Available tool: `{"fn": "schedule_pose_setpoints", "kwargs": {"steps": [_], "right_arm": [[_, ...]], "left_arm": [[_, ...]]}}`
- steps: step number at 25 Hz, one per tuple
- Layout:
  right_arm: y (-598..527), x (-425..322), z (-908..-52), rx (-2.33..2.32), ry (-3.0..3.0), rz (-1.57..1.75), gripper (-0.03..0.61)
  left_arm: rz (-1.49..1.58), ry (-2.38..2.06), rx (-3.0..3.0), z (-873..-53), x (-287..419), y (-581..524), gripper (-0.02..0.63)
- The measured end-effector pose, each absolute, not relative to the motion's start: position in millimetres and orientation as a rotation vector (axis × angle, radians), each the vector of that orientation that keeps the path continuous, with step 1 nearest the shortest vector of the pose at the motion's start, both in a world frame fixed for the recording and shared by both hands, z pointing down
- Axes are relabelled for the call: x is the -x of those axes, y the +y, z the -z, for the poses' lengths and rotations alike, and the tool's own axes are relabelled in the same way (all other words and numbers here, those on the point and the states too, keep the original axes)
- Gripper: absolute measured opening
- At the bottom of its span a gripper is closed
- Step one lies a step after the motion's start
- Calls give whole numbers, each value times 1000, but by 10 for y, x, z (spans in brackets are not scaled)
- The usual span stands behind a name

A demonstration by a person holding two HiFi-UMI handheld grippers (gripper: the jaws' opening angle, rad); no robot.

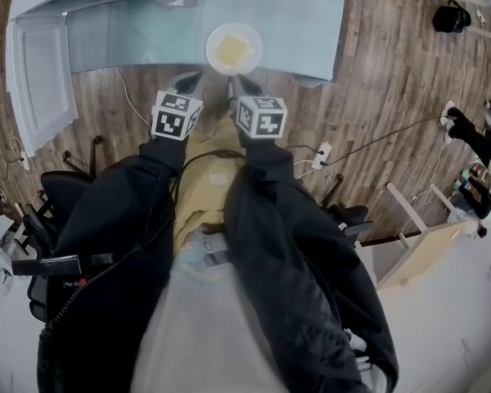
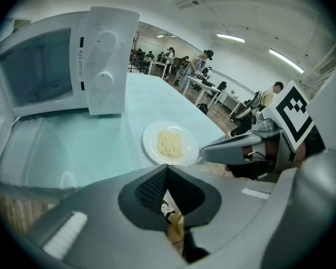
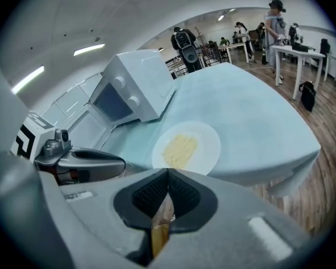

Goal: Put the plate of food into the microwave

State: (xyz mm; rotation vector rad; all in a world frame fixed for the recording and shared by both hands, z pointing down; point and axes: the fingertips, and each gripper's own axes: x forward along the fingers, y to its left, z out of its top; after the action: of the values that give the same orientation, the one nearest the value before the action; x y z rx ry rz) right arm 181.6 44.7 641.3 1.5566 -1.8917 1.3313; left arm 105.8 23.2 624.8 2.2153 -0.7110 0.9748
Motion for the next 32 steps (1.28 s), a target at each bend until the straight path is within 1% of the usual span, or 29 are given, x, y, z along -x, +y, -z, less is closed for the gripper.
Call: {"fn": "schedule_pose_setpoints", "kwargs": {"steps": [8,13,18,24,32], "right_arm": [[597,-1809,-6618,-1541,-1872,-1462,-2],[590,-1790,-6690,-1533,-1898,-1565,43],[603,-1795,-6782,-1508,-1894,-1699,65],[535,-1827,-6824,-1505,-1919,-1885,110],[404,-1782,-6885,-1484,-1940,-2090,115]], "left_arm": [[-979,-700,-2187,-6345,-1013,312,-3],[-960,-705,-2176,-6333,-1037,314,-2],[-947,-712,-2168,-6321,-1039,336,-2],[-958,-731,-2132,-6400,-972,372,-3],[-952,-765,-2083,-6479,-802,353,-3]]}}
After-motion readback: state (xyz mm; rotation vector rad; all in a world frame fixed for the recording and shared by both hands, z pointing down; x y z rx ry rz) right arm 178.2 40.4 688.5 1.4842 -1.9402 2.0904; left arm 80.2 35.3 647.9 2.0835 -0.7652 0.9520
